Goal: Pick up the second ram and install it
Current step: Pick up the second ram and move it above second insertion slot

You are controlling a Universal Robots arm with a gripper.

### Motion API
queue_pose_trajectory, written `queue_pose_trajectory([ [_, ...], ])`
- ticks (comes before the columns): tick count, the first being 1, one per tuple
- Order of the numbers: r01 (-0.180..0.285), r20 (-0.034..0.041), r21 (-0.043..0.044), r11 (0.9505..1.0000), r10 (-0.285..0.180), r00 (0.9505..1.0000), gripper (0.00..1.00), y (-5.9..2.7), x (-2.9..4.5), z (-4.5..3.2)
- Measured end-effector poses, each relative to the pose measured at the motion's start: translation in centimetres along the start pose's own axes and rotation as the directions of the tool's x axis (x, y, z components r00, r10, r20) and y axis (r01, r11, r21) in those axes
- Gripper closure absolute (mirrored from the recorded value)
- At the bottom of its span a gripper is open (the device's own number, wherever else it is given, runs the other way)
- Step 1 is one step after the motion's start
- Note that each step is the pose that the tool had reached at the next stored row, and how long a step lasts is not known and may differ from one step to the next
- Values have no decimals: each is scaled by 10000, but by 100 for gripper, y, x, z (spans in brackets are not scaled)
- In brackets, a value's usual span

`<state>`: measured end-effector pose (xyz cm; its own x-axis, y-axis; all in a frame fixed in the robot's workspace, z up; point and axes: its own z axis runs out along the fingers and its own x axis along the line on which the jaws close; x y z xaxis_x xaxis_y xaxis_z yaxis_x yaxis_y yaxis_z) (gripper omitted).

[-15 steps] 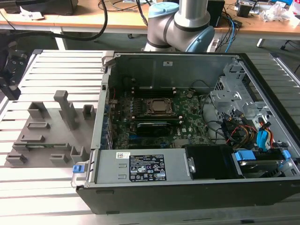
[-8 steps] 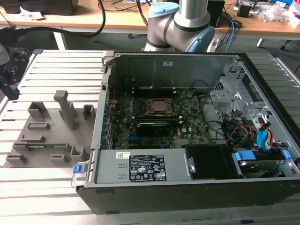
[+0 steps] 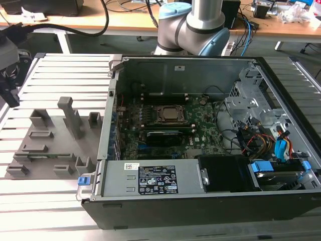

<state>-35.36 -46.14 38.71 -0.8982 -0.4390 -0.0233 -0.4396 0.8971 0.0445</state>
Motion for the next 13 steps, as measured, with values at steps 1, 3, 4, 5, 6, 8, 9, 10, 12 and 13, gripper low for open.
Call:
queue_pose_trajectory([
  [1,197,-8,-5,9998,-197,9998,89,0,0,1],
  [3,526,-23,-13,9986,-526,9986,89,0,0,0],
  [4,733,-33,-18,9973,-733,9973,89,0,0,0],
  [5,852,-37,-21,9964,-852,9964,89,0,0,0],
  [6,982,-42,-26,9952,-982,9952,89,0,0,0],
  [8,1304,-56,-34,9915,-1304,9914,89,0,0,0],
  [9,1467,-63,-39,9892,-1467,9892,89,0,0,0],
  [10,1598,-68,-43,9871,-1598,9871,89,0,0,0],
  [12,1918,-81,-53,9814,-1919,9814,89,0,0,0],
  [13,2072,-87,-58,9783,-2073,9782,89,0,0,0],
])
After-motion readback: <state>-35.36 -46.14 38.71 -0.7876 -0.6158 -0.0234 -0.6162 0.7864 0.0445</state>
